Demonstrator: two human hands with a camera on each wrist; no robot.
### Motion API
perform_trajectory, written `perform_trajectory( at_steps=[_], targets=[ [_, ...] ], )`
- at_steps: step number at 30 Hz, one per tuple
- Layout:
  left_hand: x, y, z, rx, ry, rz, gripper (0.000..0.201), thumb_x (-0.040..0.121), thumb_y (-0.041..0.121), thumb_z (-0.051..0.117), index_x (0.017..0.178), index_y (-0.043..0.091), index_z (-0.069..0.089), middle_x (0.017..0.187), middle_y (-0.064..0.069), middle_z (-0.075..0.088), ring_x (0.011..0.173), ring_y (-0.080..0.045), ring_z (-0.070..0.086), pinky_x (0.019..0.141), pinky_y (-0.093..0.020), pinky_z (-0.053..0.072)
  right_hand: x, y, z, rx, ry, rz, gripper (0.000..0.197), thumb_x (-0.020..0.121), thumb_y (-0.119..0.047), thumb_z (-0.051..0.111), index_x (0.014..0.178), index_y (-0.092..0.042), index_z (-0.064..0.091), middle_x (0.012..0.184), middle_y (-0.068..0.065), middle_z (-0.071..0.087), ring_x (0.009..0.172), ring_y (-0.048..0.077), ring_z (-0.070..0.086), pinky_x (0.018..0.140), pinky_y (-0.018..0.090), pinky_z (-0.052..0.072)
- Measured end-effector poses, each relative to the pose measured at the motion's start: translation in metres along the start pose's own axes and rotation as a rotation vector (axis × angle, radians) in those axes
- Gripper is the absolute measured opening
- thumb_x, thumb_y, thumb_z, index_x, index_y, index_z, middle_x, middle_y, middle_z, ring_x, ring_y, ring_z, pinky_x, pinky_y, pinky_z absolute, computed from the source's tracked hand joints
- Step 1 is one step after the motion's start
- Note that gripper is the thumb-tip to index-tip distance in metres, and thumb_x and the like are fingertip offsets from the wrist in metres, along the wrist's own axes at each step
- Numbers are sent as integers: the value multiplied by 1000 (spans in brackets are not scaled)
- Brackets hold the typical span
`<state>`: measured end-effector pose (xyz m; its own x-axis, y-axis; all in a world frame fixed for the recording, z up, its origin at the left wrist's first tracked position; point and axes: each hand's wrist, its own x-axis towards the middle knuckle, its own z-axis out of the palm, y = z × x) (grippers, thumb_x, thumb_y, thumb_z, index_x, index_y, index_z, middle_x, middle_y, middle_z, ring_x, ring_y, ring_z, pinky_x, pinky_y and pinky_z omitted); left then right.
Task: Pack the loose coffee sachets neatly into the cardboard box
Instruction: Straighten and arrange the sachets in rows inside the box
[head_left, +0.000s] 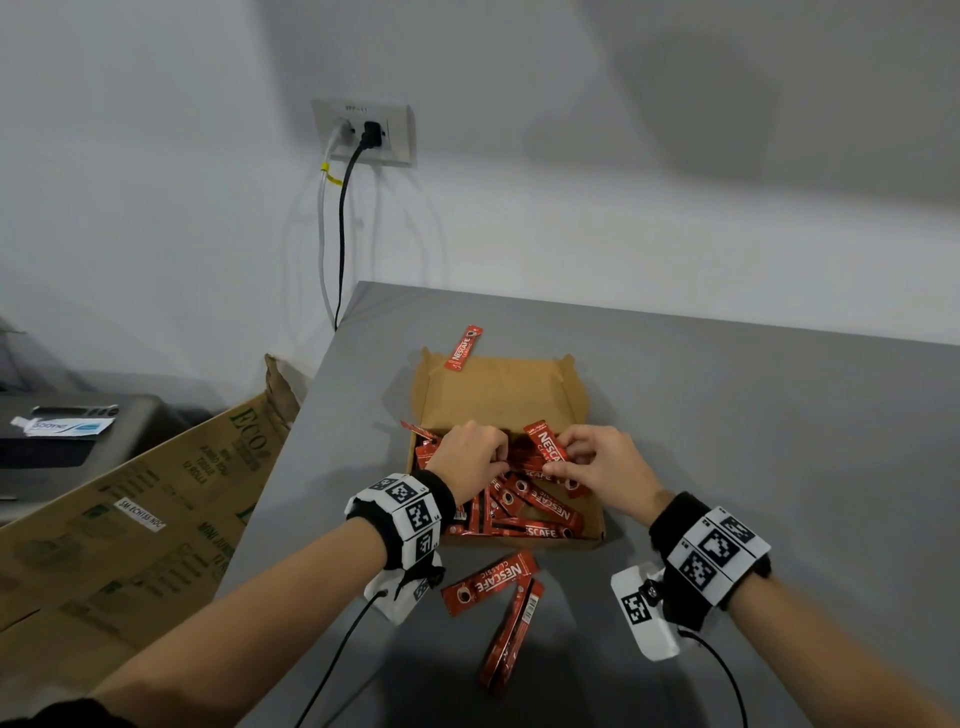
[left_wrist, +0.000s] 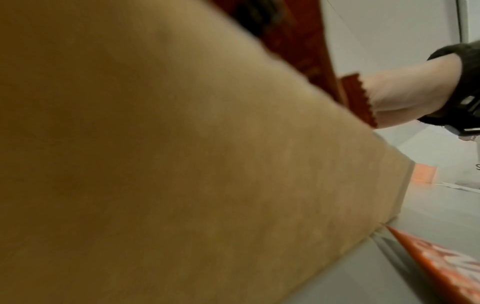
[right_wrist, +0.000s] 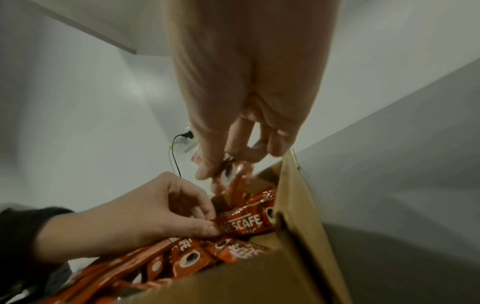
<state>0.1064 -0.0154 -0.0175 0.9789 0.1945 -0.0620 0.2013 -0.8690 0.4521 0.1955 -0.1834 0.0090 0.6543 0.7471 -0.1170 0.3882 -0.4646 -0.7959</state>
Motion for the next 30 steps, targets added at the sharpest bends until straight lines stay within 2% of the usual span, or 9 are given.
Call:
perform_trajectory(
  at_steps=[2, 4, 6, 9, 13, 16, 19, 22, 30],
  targets=[
    [1, 0, 0, 2, 2, -3, 11, 87, 19, 63, 90, 9, 67, 91, -5, 69, 83, -20, 63, 78, -33, 50, 0, 2, 1, 19, -12, -10, 14, 77, -19, 74, 79, -22, 61, 75, -12, 67, 65, -5, 64, 58, 8, 48],
    [1, -1, 1, -2, -2, -8, 14, 87, 22, 64, 90, 9, 67, 91, -5, 68, 83, -20, 63, 79, -34, 51, 2, 4, 1, 16, 20, -19, 9, 82, -18, 70, 83, -23, 63, 75, -13, 65, 64, -5, 62, 62, 10, 48],
    [1, -1, 1, -7, -3, -14, 15, 87, 23, 64, 90, 8, 67, 90, -5, 68, 82, -20, 63, 79, -35, 52, 4, 5, 2, -27, 84, -33, 5, 90, -14, 59, 92, -16, 63, 73, -11, 60, 61, -3, 58, 62, 10, 45],
    [1, -1, 1, -14, -1, -11, 15, 86, 21, 65, 89, 7, 67, 90, -6, 68, 81, -20, 63, 77, -34, 52, 8, 2, 3, -191, 89, -116, 17, 95, -6, 47, 108, -3, 58, 91, -9, 48, 76, 1, 49, 70, 4, 41],
    [0, 0, 0, -11, 8, 3, 14, 87, 19, 63, 95, 8, 67, 94, -5, 68, 84, -20, 63, 78, -32, 52, 6, -5, 4, -524, -116, -229, 21, 94, -11, 48, 112, -8, 58, 103, -1, 55, 95, 14, 53, 87, 24, 44],
    [-1, 0, -2, 1, 8, 9, 14, 87, 16, 61, 96, 7, 67, 94, -7, 69, 86, -21, 63, 79, -34, 52, 6, -7, 10, -782, -177, -257, 19, 92, -12, 46, 102, -11, 62, 99, 3, 62, 94, 20, 56, 80, 30, 46],
    [-1, 0, -3, -8, 0, 6, 14, 87, 16, 62, 96, 6, 67, 93, -8, 69, 85, -22, 63, 79, -34, 51, 7, -8, 13, -833, -145, -221, 10, 89, -12, 48, 93, -11, 56, 91, 5, 64, 86, 24, 59, 73, 33, 48],
    [-1, 0, -4, -18, -10, 5, 14, 87, 15, 62, 95, 6, 67, 92, -8, 69, 85, -22, 63, 79, -35, 51, 7, -12, 11, -857, -148, -194, 10, 90, -12, 47, 88, -10, 56, 91, 7, 64, 84, 26, 60, 74, 35, 50],
    [-3, 2, -5, -30, -56, 25, 12, 83, 10, 60, 90, 5, 67, 85, -9, 68, 74, -20, 61, 67, -29, 53, 9, -13, 21, -918, -202, -278, 14, 92, -4, 42, 94, -6, 56, 96, 11, 65, 89, 29, 62, 73, 36, 49]
  ],
)
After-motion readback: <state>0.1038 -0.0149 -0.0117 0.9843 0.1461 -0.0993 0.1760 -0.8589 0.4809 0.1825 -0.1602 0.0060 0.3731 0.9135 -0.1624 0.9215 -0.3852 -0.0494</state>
